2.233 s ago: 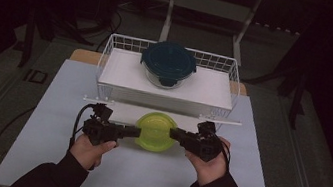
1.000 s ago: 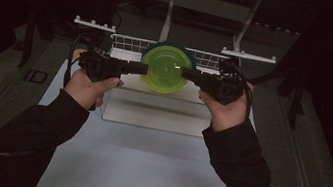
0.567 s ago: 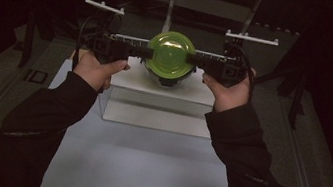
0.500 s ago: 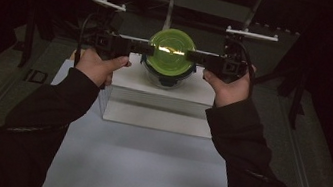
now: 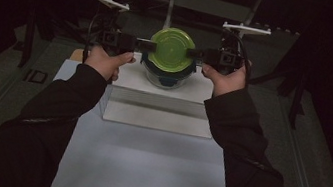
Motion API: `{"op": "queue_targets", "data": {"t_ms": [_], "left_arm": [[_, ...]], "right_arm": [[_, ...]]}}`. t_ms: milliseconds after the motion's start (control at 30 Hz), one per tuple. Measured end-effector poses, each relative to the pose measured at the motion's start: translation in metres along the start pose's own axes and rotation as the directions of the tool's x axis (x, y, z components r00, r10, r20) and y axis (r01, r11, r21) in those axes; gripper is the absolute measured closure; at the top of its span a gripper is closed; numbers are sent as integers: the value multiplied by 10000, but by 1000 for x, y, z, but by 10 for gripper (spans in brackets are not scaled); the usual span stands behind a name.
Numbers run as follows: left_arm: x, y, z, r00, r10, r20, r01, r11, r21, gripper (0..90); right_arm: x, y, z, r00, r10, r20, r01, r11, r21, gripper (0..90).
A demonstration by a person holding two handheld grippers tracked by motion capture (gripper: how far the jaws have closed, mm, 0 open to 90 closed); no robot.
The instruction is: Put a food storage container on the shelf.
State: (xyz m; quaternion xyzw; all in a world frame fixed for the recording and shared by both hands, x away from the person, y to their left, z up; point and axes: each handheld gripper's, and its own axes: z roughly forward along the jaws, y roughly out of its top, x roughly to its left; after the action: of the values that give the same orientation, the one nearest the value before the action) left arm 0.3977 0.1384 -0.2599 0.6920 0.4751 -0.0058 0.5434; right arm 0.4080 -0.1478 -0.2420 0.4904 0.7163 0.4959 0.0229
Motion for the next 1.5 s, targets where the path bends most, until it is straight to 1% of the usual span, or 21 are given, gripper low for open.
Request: {"op": "queue_targets", "data": {"t_ms": [33, 100, 167, 233, 267, 333, 500, 567, 633, 667, 733, 833, 900, 1033, 1067, 1100, 1167, 1233, 1400, 1467, 1500], "left_arm": [[0, 0, 1, 9999, 21, -146, -22, 10000, -5, 785], [1, 0, 2, 9998, -140, -105, 139, 9998, -161, 748], [1, 1, 3, 9999, -51, -160, 49, 9999, -144, 727], [3, 3, 5, 9998, -220, -10, 220, 9997, -105, 712], [4, 3, 6, 9995, -303, 19, 303, 9995, -118, 704], [5, 4, 7, 9990, -439, 74, 440, 9989, -169, 704], [6, 7, 10, 9989, -469, 78, 471, 9988, -152, 685], [8, 8, 12, 9983, -560, 157, 562, 9983, -121, 663], [8, 9, 13, 9984, -561, 115, 562, 9983, -134, 649], [11, 11, 15, 9978, -652, 92, 654, 9977, -198, 649], [11, 12, 18, 9984, -561, -9, 561, 9984, -103, 587], [13, 13, 21, 9981, -606, -74, 606, 9982, 34, 575], [15, 13, 23, 9974, -720, 11, 720, 9974, 14, 557], [14, 14, 24, 9975, -703, -91, 703, 9975, -7, 534], [13, 14, 25, 9976, -684, -56, 684, 9976, -42, 534], [12, 15, 25, 9978, -659, -35, 659, 9978, -75, 493], [12, 15, 25, 9982, -600, -52, 599, 9981, -108, 485], [11, 15, 25, 9985, -536, -108, 535, 9984, -156, 461], [12, 15, 20, 9989, -461, -69, 457, 9974, -552, 363], [13, 15, 17, 9993, -338, 152, 347, 9974, -632, 317], [12, 14, 15, 9995, -285, 110, 291, 9973, -673, 295]], "right_arm": [[0, 1, 1, 10000, 43, -32, -43, 10000, 73, 799], [-1, 3, 4, 9998, 189, -91, -187, 9997, 144, 797], [0, 4, 5, 9998, 200, 6, -201, 9997, 118, 793], [-1, 6, 5, 9995, 294, 67, -295, 9995, 92, 789], [0, 7, 6, 9995, 306, 84, -306, 9995, 44, 758], [-1, 8, 6, 9991, 425, -18, -425, 9991, 38, 743], [-4, 13, 8, 9982, 587, 145, -586, 9983, -11, 736], [-4, 16, 10, 9979, 535, 361, -537, 9986, 21, 719], [-3, 17, 11, 9979, 526, 377, -528, 9986, 52, 712], [-3, 18, 11, 9978, 547, 382, -550, 9985, 58, 709], [-1, 22, 15, 9973, 444, 577, -450, 9989, 101, 670], [0, 24, 18, 9964, 244, 806, -266, 9993, 257, 611], [-2, 25, 20, 9961, 279, 833, -305, 9991, 303, 587], [-3, 26, 21, 9954, 259, 918, -286, 9992, 282, 566], [-4, 27, 22, 9951, 239, 956, -270, 9991, 315, 540], [-4, 27, 23, 9955, 127, 943, -165, 9991, 401, 499], [-5, 28, 22, 9958, 226, 885, -251, 9993, 282, 475], [-4, 29, 21, 9952, 101, 971, -128, 9995, 275, 428], [-4, 29, 17, 9938, -86, 1108, 64, 9998, 208, 363], [-3, 29, 17, 9946, -156, 1023, 131, 9996, 257, 327], [-3, 28, 17, 9946, -267, 1006, 239, 9993, 293, 311]]}}
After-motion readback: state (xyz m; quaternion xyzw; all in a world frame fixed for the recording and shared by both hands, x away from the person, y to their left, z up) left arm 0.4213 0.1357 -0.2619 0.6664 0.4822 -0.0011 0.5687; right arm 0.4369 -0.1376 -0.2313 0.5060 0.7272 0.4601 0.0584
